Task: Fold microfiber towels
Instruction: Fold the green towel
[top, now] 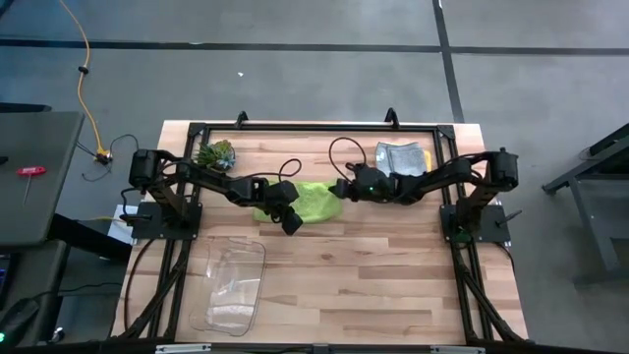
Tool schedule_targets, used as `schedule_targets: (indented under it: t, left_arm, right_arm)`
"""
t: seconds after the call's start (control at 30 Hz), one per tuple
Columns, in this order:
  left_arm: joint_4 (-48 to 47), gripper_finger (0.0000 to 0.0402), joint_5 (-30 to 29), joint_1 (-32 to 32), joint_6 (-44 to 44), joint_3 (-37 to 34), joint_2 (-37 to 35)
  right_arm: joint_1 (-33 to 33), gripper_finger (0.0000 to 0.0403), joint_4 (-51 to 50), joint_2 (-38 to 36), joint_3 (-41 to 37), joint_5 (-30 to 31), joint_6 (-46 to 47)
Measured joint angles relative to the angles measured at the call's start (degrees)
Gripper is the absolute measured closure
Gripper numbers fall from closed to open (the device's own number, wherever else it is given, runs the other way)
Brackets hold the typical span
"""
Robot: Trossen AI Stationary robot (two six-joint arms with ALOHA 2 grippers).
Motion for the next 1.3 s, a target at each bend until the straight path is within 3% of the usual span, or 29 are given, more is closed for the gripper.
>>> schedule_targets:
  t: [0.2, 0.47, 0.6, 0.8, 0.9, 1.07, 1.3]
  left_arm:
    - [-0.1, 0.0402, 0.4, 0.0, -0.2, 0.0, 0.0]
    - [-0.3, 0.0401, 0.4, 0.0, -0.5, 0.0, 0.0]
    - [-0.3, 0.0401, 0.4, 0.0, -1.2, 0.0, 0.0]
    - [0.0, 0.0401, 1.0, 0.0, -2.1, 0.0, 0.0]
    - [0.2, 0.0401, 1.3, 0.0, -2.1, 0.0, 0.0]
    - [0.2, 0.0401, 1.3, 0.0, -2.0, 0.0, 0.0]
    - [0.2, 0.0401, 3.5, -0.2, -0.1, 0.0, 0.0]
  right_arm:
    - [-0.1, 0.0215, -5.6, -4.1, 0.0, -4.3, -8.3]
    - [1.3, 0.0215, -18.8, -14.0, 0.0, 1.2, -17.1]
    - [3.9, 0.0215, -20.4, -16.1, 0.1, 0.7, -10.2]
    - [8.9, 0.0215, -24.7, -11.5, 0.0, -0.9, 1.4]
    - [9.7, 0.0215, -24.7, -7.3, 0.0, 1.5, 3.9]
    - [6.4, 0.0215, -19.7, -1.5, 0.0, 4.7, 6.5]
    - [2.7, 0.0215, -10.9, 2.8, 0.1, -0.1, 6.6]
